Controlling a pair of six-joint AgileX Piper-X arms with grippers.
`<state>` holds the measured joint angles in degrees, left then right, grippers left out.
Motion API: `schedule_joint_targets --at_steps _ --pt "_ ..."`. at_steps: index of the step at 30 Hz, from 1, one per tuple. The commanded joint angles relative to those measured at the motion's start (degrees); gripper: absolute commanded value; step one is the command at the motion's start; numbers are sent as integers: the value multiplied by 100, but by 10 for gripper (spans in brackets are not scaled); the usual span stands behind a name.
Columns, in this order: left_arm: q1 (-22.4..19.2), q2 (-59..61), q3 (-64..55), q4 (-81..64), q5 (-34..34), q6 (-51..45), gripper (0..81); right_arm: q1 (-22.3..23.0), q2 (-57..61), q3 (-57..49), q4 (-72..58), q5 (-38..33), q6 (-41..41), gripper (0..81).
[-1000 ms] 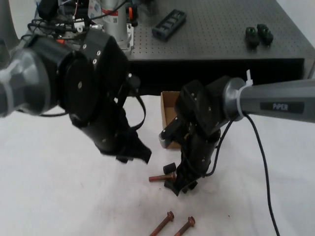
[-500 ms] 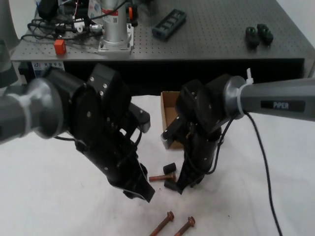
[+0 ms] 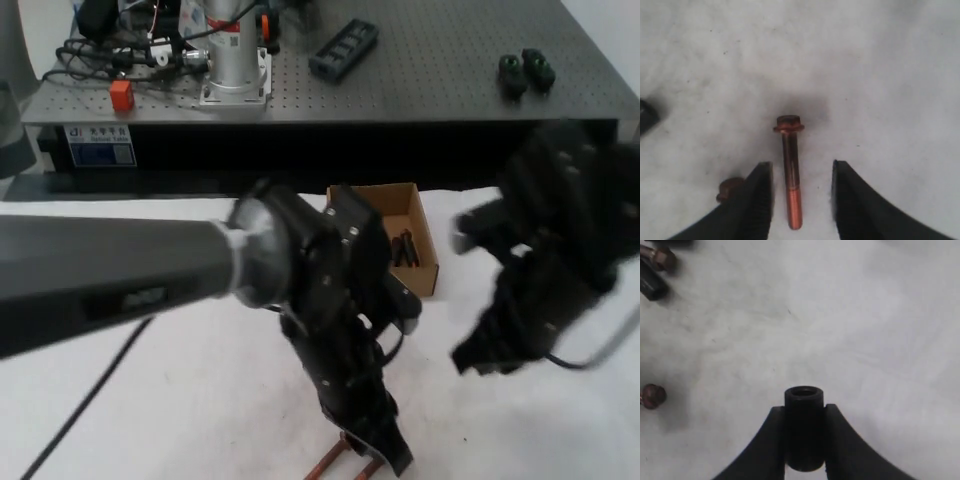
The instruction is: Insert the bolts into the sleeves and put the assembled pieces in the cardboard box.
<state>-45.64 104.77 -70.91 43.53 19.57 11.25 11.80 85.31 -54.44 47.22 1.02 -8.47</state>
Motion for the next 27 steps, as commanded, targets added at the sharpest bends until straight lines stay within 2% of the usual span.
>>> schedule_joint_targets --at_steps 1,7,13,15,18,19,24,27 --pt "-128 317 -266 70 -98 42 285 -439 -1001 880 -141 -204 247 9" --pt "-205 696 -311 3 -243 42 285 -835 -1921 1489 -126 -203 247 9" --pt "-287 926 -311 -22 -427 42 274 -984 -2353 1545 -103 -203 247 9" --pt "-306 944 -311 -20 -564 53 195 -980 -2425 1545 -84 -203 247 9" --pt "-303 923 -364 -20 -609 -53 8 -980 -2524 1545 3 -203 247 9" --pt "-303 885 -400 -20 -609 -163 1 -980 -2583 1545 30 -255 271 9" --pt "-207 184 -451 -353 -658 -822 7 -980 -3335 1867 -171 -1347 399 9" --pt "65 -644 -130 -961 -594 -1331 7 -960 -4047 2399 -535 -1980 912 9"
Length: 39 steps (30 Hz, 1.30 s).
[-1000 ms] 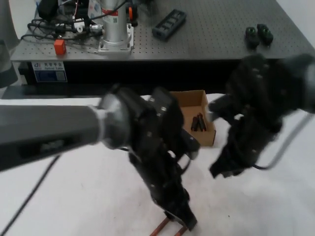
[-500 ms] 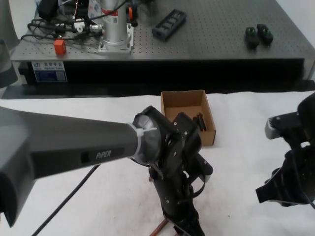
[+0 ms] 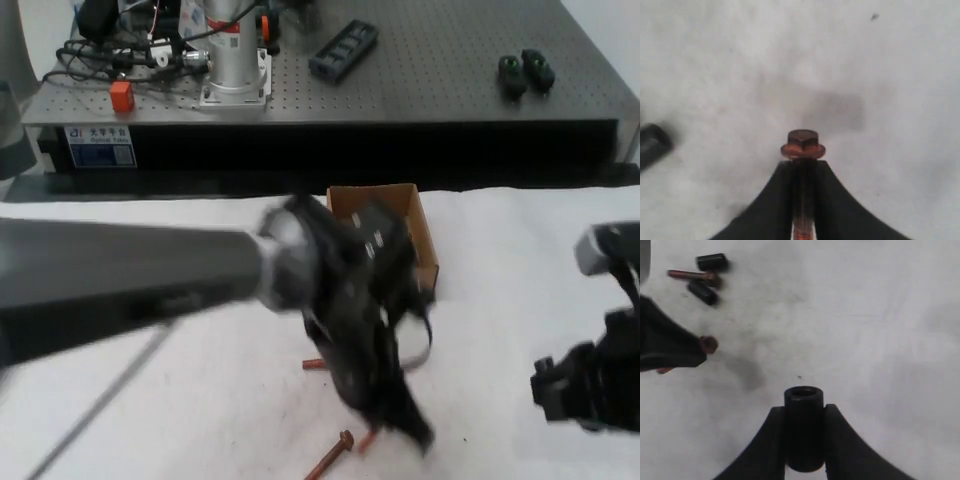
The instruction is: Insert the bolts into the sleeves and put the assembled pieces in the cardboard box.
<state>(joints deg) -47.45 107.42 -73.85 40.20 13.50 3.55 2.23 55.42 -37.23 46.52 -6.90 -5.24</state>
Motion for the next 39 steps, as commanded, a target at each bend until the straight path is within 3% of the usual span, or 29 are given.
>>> schedule_joint_targets --at_steps 1,5,8,12,17,22,39 --pt "387 -1259 404 -1036 182 -817 7 17 -1302 905 -719 -1574 801 9" --pt "940 -2400 1671 -3471 1559 -2250 7 375 -1893 1835 -2493 -2896 2098 9" --pt "1099 -2900 2524 -5371 2126 -3242 7 844 -1847 2185 -3704 -2950 2911 9" --pt "1097 -3095 3126 -7112 2307 -3986 7 1408 -1342 2233 -5078 -2823 3187 9" --pt "1097 -3094 3165 -7294 2735 -4211 7 1669 -494 2036 -6225 -2847 3423 9" --pt "1097 -3094 3165 -7294 2749 -4211 7 1722 2 1749 -6912 -2864 3293 9" --pt "1097 -3094 3165 -7294 2912 -4178 7 1722 23 1619 -7216 -3060 3092 9"
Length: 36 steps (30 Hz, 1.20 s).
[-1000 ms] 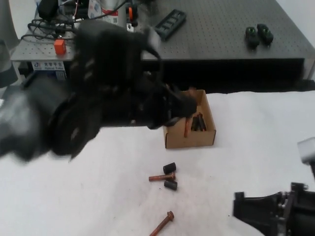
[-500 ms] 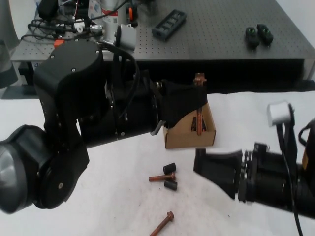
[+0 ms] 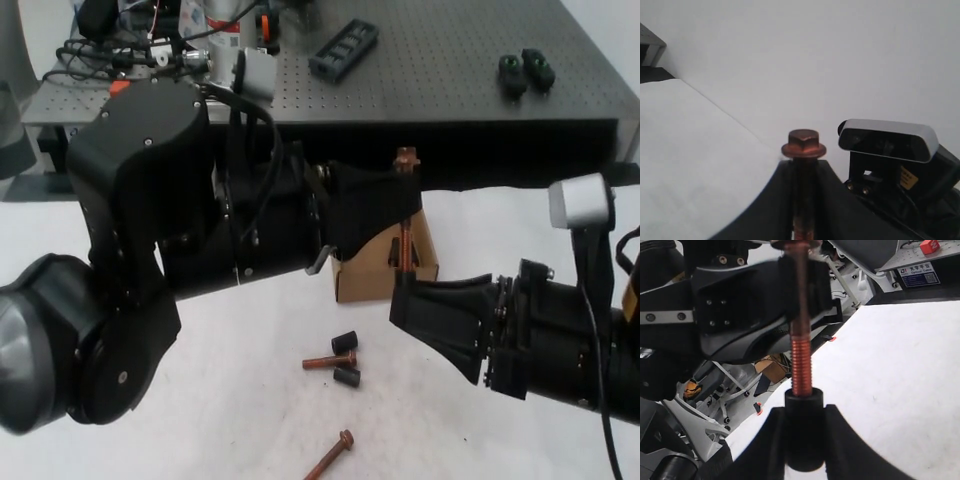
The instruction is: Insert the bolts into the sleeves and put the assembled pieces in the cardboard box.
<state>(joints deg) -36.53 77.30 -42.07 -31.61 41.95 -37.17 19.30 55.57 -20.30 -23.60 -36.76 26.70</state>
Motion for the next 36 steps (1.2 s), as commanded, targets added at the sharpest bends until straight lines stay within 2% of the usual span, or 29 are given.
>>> schedule_joint_targets --at_steps 1,6,8,10,12,14,16,19,23,26,28,32,36 --pt "5 -81 -13 -113 128 -105 7 14 9 -74 -250 -75 -102 9" --pt "5 -81 -13 -93 568 -122 2 14 9 -74 -557 70 -102 9" --pt "5 -81 -13 33 615 -138 45 14 9 -74 -707 177 -102 9" --pt "5 -81 -13 227 626 -138 187 -3 9 -74 -871 349 -102 9" --pt "5 -81 -13 372 626 -63 391 -78 9 -74 -948 595 -246 9" --pt "5 -81 -13 494 598 -10 515 -222 9 -155 -797 1048 -468 9" --pt "9 -81 -13 596 582 59 508 -452 31 -363 -359 1466 -908 9" --pt "30 -81 -13 1009 486 519 473 -836 269 -844 269 1692 -1697 9" --pt "30 -81 -13 2092 -1 1385 473 -1191 1119 -1735 1166 1979 -2039 9" --pt "12 -35 -13 3161 -804 2616 459 -1248 2031 -2691 2071 2339 -2211 9" --pt "9 113 -90 3809 -1185 3206 415 -1248 2745 -3394 2619 2600 -2399 9" --pt "-4 603 -361 4643 -1231 3657 377 -1118 4086 -4740 3664 2995 -2479 9" --pt "-130 1124 -780 5417 -2006 4422 377 -1031 5227 -5859 4475 3129 -2670 9"
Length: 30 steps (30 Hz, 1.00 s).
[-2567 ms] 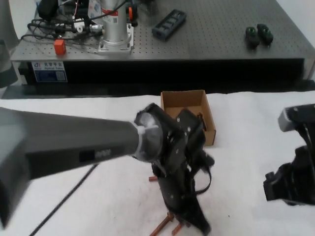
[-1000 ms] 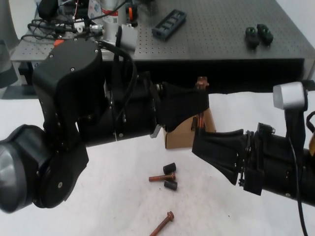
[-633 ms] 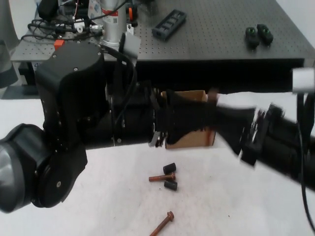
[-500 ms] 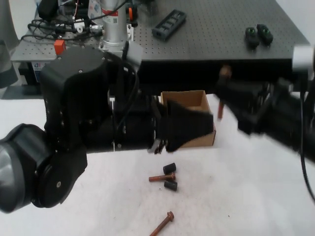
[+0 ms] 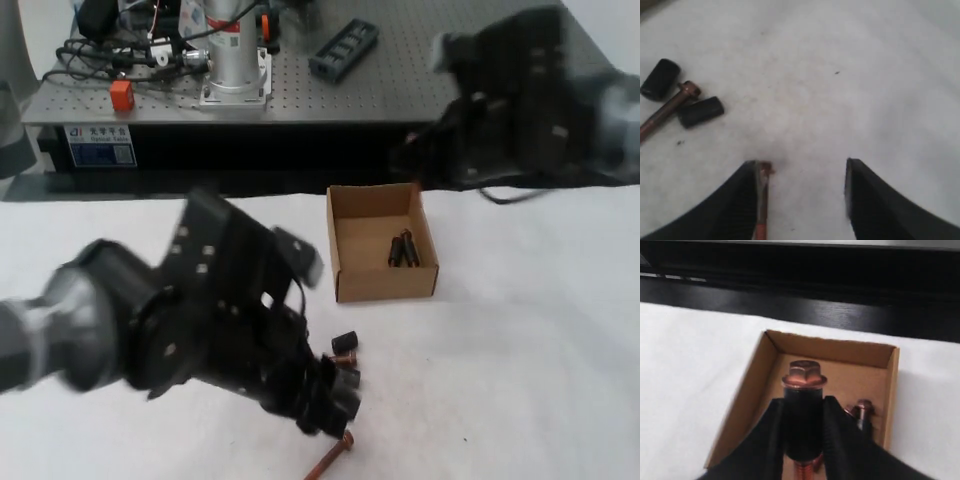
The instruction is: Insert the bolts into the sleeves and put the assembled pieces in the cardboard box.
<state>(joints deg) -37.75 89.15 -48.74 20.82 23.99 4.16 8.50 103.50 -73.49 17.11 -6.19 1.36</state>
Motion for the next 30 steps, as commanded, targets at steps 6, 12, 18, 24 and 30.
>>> schedule_joint_targets --at_steps 6,12,18,24,30 --pt "-188 654 -899 1044 -708 651 377 118 1532 -1528 976 306 -136 9" --pt "-391 1272 -1520 1736 -976 838 377 118 1956 -1885 1407 306 -102 112" --pt "-511 1678 -1839 2361 -1019 836 377 88 1924 -1882 1408 306 -102 401" --pt "-532 1713 -1836 2362 -1088 883 373 68 1794 -1882 1515 306 -102 343" --pt "-537 1962 -1855 2304 -1190 974 260 68 1395 -1870 1558 288 -102 329"
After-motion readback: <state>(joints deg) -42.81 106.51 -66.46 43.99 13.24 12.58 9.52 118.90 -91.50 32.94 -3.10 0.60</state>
